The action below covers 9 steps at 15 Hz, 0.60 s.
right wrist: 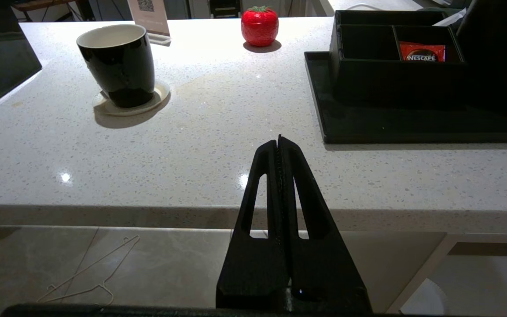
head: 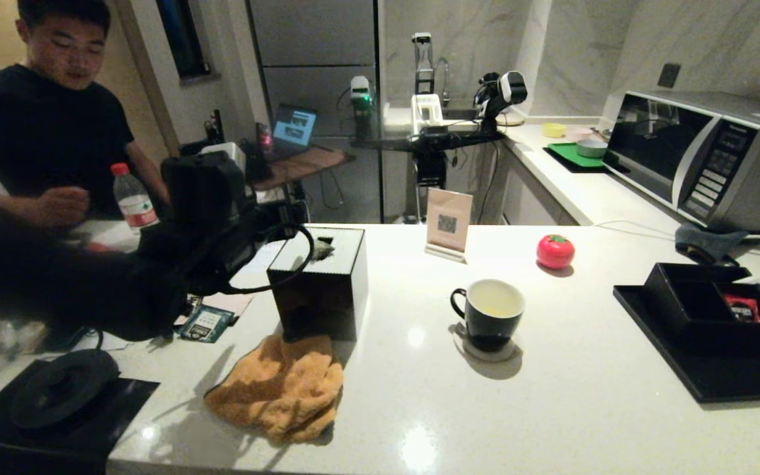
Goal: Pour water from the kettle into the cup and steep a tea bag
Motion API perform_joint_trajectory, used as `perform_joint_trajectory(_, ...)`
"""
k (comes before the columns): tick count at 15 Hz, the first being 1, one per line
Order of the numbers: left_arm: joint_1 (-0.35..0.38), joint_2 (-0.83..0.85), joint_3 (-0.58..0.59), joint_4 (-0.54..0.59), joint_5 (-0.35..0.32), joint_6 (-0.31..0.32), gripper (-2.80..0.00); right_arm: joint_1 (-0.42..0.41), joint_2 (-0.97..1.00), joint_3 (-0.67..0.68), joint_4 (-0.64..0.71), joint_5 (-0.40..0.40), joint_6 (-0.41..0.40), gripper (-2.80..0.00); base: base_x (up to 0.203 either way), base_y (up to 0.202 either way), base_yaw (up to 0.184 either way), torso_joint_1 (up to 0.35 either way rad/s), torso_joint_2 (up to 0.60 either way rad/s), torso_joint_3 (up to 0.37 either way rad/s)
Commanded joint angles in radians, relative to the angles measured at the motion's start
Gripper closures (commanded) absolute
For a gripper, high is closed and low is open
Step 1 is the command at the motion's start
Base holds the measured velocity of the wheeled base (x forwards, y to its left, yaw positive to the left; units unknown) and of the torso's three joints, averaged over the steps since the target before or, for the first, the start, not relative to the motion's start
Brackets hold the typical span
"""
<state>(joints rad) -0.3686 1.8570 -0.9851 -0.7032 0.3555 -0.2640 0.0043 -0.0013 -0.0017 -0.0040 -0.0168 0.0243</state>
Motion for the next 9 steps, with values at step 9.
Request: perform_joint_trajectory(9, -0.027, 0.037, -0.006, -0.036, -0.04, 0.031, -2.8, 0.0, 0.001, 0.0, -0.001, 0.0, 0.0, 0.0, 0.0, 0.0, 0.0, 0.0, 0.0, 0.0)
